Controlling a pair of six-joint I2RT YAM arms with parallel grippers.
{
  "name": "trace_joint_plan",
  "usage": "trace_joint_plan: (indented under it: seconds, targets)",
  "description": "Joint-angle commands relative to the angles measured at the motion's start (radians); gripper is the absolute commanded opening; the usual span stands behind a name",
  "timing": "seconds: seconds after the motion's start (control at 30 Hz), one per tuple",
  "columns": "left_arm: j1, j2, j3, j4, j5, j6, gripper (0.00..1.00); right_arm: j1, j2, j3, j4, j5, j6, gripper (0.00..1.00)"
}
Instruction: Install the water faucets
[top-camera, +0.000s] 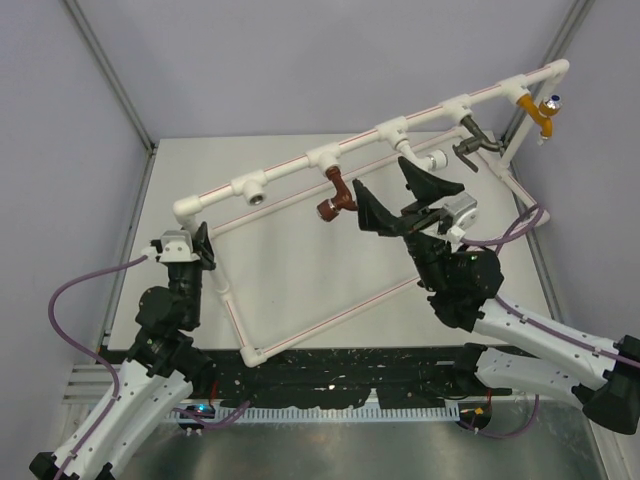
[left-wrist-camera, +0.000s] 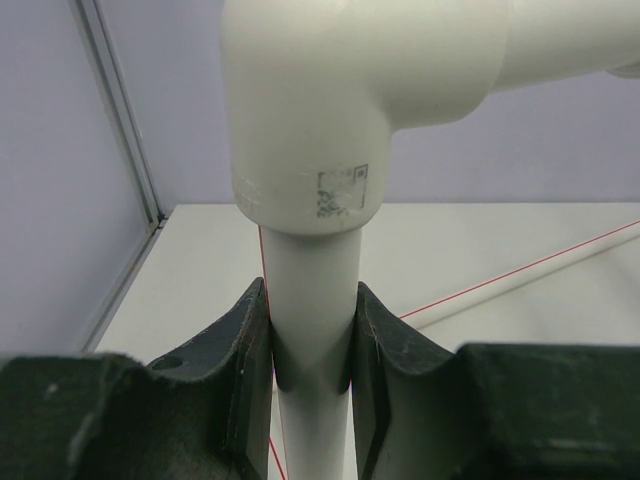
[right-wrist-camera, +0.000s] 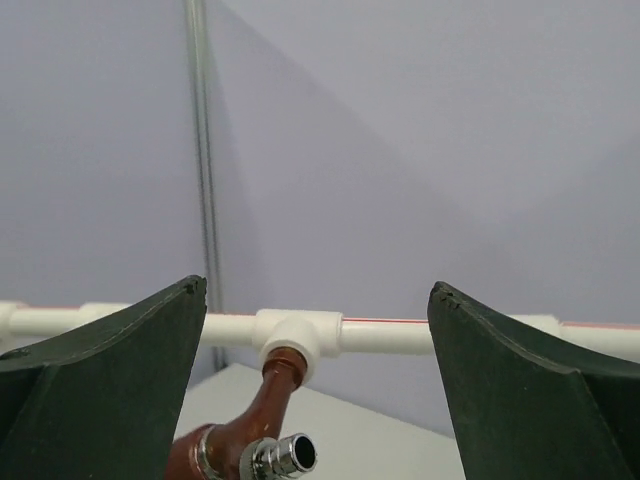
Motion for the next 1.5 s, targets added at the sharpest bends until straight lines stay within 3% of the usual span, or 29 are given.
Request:
trace_joint_plan:
  seconds: [0.0,0.03,0.13,0.3,0.43,0.53,0.73,0.87,1.07,1.27,1.3,1.47]
  targets:
    - [-0.011,0.016,0.015,-0.022,0.058,0.006,0.00,-0.002,-0.083,0.087,-0.365,-0.238,-0.538,0.95]
    - [-0.011,0.016,0.015,-0.022,0.056,0.007,0.00,-0.001,-0.091,0.098,-0.412,-0.277,-0.589,0.95]
    - [-0.011,0.018,0.015,-0.022,0.052,0.009,0.00,0.001,-0.106,0.210,-0.768,-0.342,-0.772,0.95]
    - [-0.011,0.021,0.015,-0.021,0.053,0.007,0.00,0.059,-0.081,0.308,-1.093,-0.361,-1.045,0.95]
    - [-0.011,0.021,0.015,-0.021,0.056,0.009,0.00,0.128,-0.031,0.365,-1.203,-0.189,-1.226,0.95]
    - [-0.011,0.016,0.014,-0.021,0.052,0.010,0.00,0.175,-0.003,0.362,-1.193,-0.045,-1.344,0.95]
    - [-0.011,0.012,0.015,-0.021,0.053,0.009,0.00,0.202,0.089,0.388,-1.188,0.104,-1.494,0.96]
    - [-0.009,0.007,0.015,-0.019,0.053,0.009,0.00,0.202,0.136,0.390,-1.102,0.135,-1.487,1.00]
    - [-0.011,-0.001,0.015,-0.019,0.053,0.007,0.00,0.171,0.198,0.390,-0.982,0.153,-1.427,0.86]
    - [-0.012,-0.004,0.015,-0.019,0.052,0.007,0.00,0.162,0.227,0.364,-0.871,0.150,-1.279,0.60]
    - [-0.011,-0.004,0.014,-0.019,0.052,0.006,0.00,0.162,0.227,0.361,-0.860,0.139,-1.245,0.51]
    - [-0.011,-0.005,0.014,-0.019,0.052,0.009,0.00,0.143,0.209,0.320,-0.687,0.075,-0.779,0.24]
